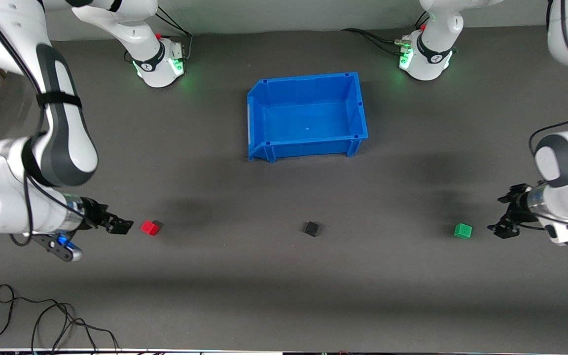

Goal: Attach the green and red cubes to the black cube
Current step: 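Reach the right gripper toward the red cube while the left gripper reaches the green cube, then lower and close the right gripper on red cube while the left grasps green, then carry the red cube and green cube toward the black cube with both grippers, then lower the red and green cubes against the black cube with both grippers, then open both grippers and lift them away from the cubes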

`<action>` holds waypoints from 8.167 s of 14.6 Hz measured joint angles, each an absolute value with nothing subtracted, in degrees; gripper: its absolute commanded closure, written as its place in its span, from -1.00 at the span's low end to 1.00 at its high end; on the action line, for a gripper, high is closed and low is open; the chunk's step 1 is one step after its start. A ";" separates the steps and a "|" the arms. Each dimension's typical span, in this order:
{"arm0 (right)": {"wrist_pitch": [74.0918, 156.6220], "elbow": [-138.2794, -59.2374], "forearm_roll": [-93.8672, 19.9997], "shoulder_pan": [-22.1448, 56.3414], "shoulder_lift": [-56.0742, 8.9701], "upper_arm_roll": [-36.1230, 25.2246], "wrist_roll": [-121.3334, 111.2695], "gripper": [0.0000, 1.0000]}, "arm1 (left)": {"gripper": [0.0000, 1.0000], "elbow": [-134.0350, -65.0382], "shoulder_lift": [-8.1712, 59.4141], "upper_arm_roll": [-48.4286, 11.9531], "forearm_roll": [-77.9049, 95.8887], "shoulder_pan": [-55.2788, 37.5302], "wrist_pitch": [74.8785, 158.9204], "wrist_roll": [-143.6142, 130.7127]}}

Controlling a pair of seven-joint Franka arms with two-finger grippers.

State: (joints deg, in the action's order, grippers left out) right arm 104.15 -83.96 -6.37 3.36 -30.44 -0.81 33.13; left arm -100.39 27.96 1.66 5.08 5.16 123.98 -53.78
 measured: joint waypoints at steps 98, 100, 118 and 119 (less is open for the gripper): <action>137.32 -64.97 -13.34 32.34 -61.27 2.38 111.94 1.00 | -0.24 -70.77 57.38 -3.37 1.62 -31.18 142.21 -123.29; 137.33 -64.84 -13.37 32.71 -61.37 2.50 111.94 0.21 | -0.56 -70.68 57.38 -3.59 0.65 -31.57 142.23 -123.30; 124.40 -56.48 -13.37 30.45 -59.26 2.65 106.43 -0.47 | -1.00 -68.37 49.71 0.57 -6.08 -24.87 118.98 -102.94; 121.25 -55.96 -13.37 29.53 -57.77 2.64 104.58 -0.48 | -1.00 -68.41 48.14 0.29 -6.04 -23.42 116.30 -98.38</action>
State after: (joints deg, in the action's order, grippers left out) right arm 121.25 -55.96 -13.37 29.53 -57.77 2.64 104.58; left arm -68.41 48.14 0.29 -6.04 -23.42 116.30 -98.38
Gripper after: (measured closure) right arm 0.269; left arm 0.000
